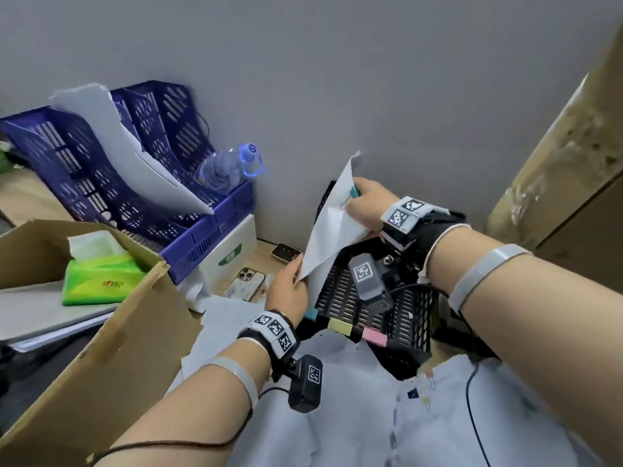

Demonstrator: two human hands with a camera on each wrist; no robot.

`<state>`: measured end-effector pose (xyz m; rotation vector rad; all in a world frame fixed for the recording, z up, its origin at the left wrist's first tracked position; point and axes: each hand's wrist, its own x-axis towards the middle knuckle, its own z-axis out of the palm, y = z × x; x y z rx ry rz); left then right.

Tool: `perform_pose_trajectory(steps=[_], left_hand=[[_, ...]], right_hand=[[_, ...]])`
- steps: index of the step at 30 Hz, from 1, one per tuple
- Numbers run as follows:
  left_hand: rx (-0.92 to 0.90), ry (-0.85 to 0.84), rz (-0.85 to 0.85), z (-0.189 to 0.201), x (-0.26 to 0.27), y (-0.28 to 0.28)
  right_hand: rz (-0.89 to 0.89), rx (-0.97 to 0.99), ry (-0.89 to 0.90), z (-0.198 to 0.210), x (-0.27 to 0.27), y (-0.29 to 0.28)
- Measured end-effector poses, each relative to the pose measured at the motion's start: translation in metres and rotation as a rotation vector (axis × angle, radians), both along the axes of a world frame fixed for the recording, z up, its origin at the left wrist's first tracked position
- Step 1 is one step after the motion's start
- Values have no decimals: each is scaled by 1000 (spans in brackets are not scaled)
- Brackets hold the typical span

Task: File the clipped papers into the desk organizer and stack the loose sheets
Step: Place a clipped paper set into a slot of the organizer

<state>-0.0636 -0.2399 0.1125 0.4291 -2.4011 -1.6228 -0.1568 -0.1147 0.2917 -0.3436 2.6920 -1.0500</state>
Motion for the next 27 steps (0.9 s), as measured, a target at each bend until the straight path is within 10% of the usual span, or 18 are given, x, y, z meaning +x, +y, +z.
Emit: perform_pose_trajectory(steps=[7, 14, 20, 27], left_hand=[[-199, -234, -86, -23, -36, -8], [-177, -391, -187, -42, -55, -10], [-56, -423, -161, -47, -39, -3], [140, -621, -685, -58, 0, 90]], right_hand=[[-40, -40, -67, -38, -6, -15], [-121, -367, -549, -71, 1, -25], [-180, -339, -516, -94, 15, 21], [-438, -259, -576, -148, 73, 141]])
